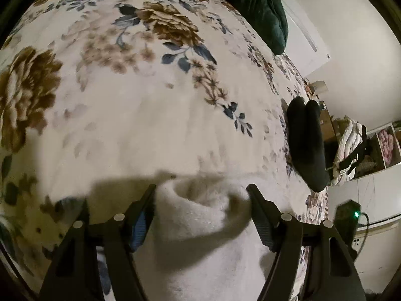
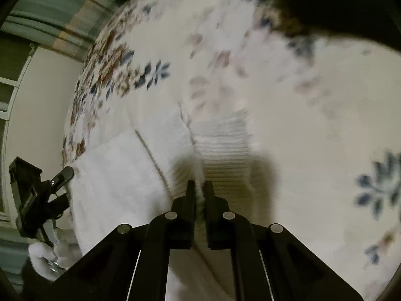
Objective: Fold small clothes
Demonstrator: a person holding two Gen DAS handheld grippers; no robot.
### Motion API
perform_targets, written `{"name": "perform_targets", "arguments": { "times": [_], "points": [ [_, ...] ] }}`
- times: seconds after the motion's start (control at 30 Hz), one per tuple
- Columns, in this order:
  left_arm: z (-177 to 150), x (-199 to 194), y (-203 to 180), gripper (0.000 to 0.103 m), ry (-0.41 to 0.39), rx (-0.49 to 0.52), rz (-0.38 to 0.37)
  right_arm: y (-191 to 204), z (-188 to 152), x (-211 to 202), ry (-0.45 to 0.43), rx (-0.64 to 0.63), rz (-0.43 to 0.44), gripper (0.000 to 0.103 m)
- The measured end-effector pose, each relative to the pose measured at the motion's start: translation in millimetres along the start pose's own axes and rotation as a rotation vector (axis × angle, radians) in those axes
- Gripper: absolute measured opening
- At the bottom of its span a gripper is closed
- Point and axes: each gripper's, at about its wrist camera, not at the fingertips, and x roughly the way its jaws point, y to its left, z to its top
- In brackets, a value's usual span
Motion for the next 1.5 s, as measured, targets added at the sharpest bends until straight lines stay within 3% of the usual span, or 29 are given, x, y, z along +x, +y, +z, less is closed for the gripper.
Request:
{"name": "perform_targets", "arguments": {
  "times": [0.13, 0.27, 0.37, 0.43, 0.57, 0.6, 0.63, 0.67, 0.7, 0.77, 0.83, 0.93, 1.0, 1.07, 1.1, 1.2, 1.37, 1.4, 1.43, 1.5],
  "points": [
    [0, 6, -6, 0.068, 0.018, 0.025, 0.0, -23, -18, -28, -0.051, 0.101, -0.091, 0.006],
    [-1, 7, -7, 0.069, 0.03, 0.022, 0.005, -49, -20, -7, 0.109, 0.179, -0.031, 0.011],
    [-1, 4, -5, 0.069, 0.03, 0.008, 0.005, -50, -6, -18, 0.066, 0.178, -0.017, 0.029],
    [0, 8, -4, 0.069, 0.036, 0.005, 0.002, -49, 5, -24, 0.036, 0.18, 0.044, 0.044],
    [4, 26, -7, 0.069, 0.052, 0.026, 0.021, -43, 28, -1, 0.094, 0.149, 0.051, 0.046],
    [5, 30, -8, 0.062, 0.054, 0.04, 0.023, -41, 32, 11, 0.114, 0.15, 0.068, 0.046],
    [7, 35, -11, 0.054, 0.057, 0.061, 0.037, -39, 35, 19, 0.127, 0.142, 0.079, 0.034],
    [9, 39, -13, 0.037, 0.064, 0.079, 0.051, -37, 37, 23, 0.119, 0.124, 0.058, 0.013],
    [12, 44, -14, 0.035, 0.071, 0.094, 0.067, -33, 40, 24, 0.098, 0.087, 0.034, 0.007],
    [21, 52, -14, 0.035, 0.083, 0.109, 0.085, -29, 46, 20, 0.038, 0.062, -0.015, 0.006],
    [28, 60, -9, 0.036, 0.122, 0.081, 0.074, -40, 49, 20, 0.033, 0.101, -0.037, 0.005],
    [30, 47, -8, 0.049, 0.108, 0.057, 0.071, -47, 48, 21, 0.093, 0.131, 0.031, 0.007],
    [26, 29, -9, 0.068, 0.082, 0.035, 0.056, -50, 44, 8, 0.12, 0.15, 0.081, 0.011],
    [16, 5, -10, 0.079, 0.039, 0.016, 0.083, -49, 36, -9, 0.118, 0.133, 0.095, 0.031],
    [9, -7, -10, 0.08, 0.016, 0.004, 0.094, -49, 29, -18, 0.117, 0.124, 0.096, 0.045],
    [-16, -31, -8, 0.089, -0.016, -0.037, 0.141, -52, 5, -27, 0.167, 0.094, 0.084, 0.049],
    [-71, -41, -1, 0.089, 0.008, -0.122, 0.164, -60, -28, -6, 0.24, 0.104, 0.082, 0.046],
    [-79, -40, 0, 0.089, 0.015, -0.137, 0.167, -60, -32, -6, 0.223, 0.103, 0.092, 0.026],
    [-88, -37, 2, 0.089, 0.025, -0.15, 0.162, -59, -35, -6, 0.215, 0.091, 0.084, 0.014],
    [-99, -29, 7, 0.089, 0.048, -0.173, 0.172, -56, -37, -12, 0.171, 0.079, 0.019, 0.011]
  ]
}}
